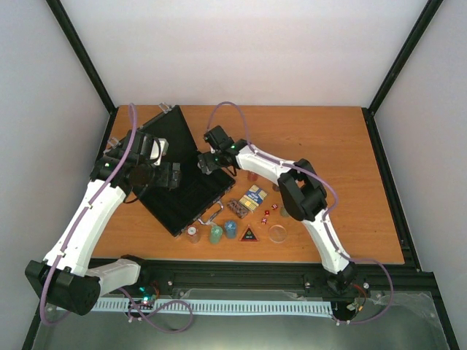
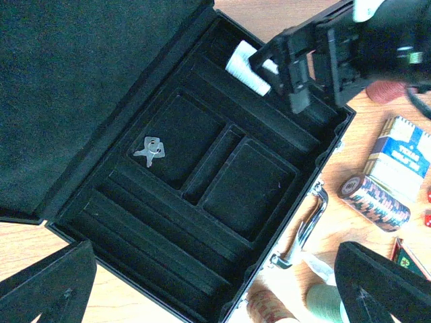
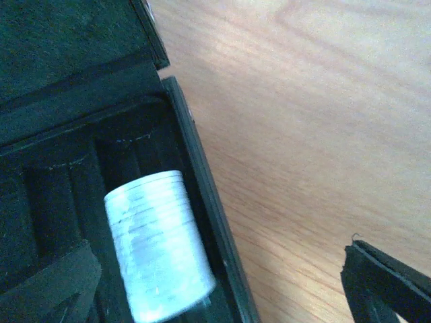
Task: Pack up texas hold em set
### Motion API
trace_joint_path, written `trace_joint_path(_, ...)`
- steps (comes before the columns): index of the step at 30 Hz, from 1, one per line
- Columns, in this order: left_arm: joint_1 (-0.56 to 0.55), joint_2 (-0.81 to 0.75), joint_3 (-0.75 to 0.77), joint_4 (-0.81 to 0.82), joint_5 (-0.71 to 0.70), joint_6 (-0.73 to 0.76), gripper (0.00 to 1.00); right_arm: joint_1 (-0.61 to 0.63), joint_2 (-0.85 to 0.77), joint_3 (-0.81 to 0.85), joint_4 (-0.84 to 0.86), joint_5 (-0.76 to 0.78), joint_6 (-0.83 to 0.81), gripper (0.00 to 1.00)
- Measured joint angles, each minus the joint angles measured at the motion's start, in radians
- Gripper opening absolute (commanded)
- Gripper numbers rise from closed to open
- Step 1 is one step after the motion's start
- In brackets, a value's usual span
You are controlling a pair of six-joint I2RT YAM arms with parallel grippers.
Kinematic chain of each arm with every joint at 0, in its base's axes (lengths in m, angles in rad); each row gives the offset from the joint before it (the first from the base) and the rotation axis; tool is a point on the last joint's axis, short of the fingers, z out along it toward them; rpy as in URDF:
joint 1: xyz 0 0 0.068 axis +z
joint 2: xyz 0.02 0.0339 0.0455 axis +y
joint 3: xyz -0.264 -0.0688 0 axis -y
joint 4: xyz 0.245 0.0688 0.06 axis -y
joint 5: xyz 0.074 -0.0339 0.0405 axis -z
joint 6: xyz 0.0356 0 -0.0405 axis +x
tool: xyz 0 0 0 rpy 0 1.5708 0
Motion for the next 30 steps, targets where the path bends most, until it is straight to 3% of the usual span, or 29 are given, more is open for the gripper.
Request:
trace_joint_path(14,0.0,-0.005,0.0,0.0,-0.013,0.0,1.0,-0.026,-0.315,-0.179,-0.162,0.164,-0.047,0.98)
trace_joint_path(19,0.0,-0.012,0.0,0.0,-0.015,0.0,1.0,-0.11,-0.323,-0.32,-0.246,0.183,-0.04,0.93)
trace_joint_path(30,0.0,-0.012,0.0,0.0,-0.015,0.0,1.0,-0.162,-0.288,-0.327,-0.283,0.156,-0.062,0.88)
